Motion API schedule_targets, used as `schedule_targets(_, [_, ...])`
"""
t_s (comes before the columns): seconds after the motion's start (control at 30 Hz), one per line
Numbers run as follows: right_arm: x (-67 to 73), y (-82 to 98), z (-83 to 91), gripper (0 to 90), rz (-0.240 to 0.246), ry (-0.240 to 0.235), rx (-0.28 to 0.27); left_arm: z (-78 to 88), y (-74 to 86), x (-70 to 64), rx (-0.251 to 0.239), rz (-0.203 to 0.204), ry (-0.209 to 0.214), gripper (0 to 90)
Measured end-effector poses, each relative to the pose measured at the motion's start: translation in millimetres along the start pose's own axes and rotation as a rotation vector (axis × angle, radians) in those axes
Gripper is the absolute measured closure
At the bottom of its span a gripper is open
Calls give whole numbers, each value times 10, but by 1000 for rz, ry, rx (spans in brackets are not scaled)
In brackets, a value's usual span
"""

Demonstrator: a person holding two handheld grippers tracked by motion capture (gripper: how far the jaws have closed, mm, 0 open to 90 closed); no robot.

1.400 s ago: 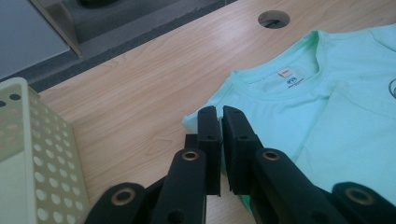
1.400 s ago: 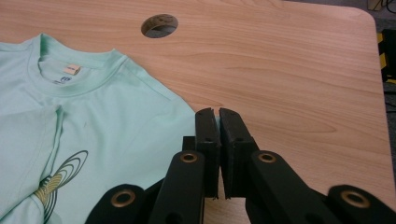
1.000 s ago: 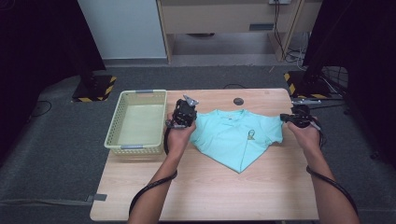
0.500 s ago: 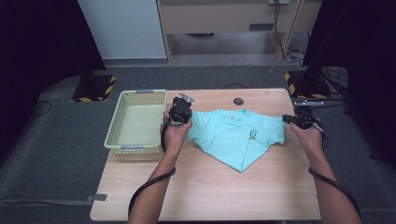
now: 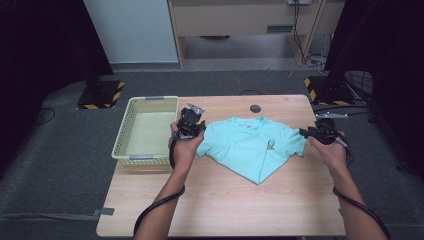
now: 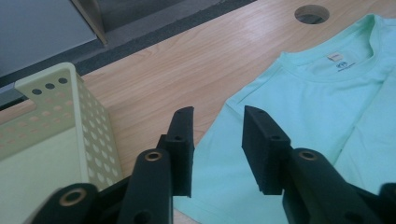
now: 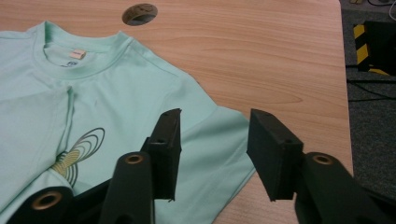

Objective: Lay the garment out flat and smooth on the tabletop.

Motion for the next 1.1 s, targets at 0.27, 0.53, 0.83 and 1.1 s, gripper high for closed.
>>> schedule_targets(0.27, [187, 8, 31, 225, 10, -54, 4, 26, 90, -91, -4, 21, 16, 369])
schedule_targets(0.53, [343, -13, 1, 120, 55, -87, -22, -10, 160, -239, 11, 13, 67, 256])
schedule_targets(0.83, [532, -47, -48, 68, 72, -134, -47, -39, 268, -362, 45, 9, 115, 141])
schedule_targets(1.1, [698, -51, -125, 74, 84, -172, -36, 51, 319, -582, 19, -27, 170, 109])
Point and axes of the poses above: each handheld gripper's, and its own axes: z roughly backward along the jaws, y roughly out of its underside, x roughly to its left, the point moved 8 cm from there along -z, roughly forward along the jaws, and after that the axes turned 3 degrees about x, right-handed, at the moved point
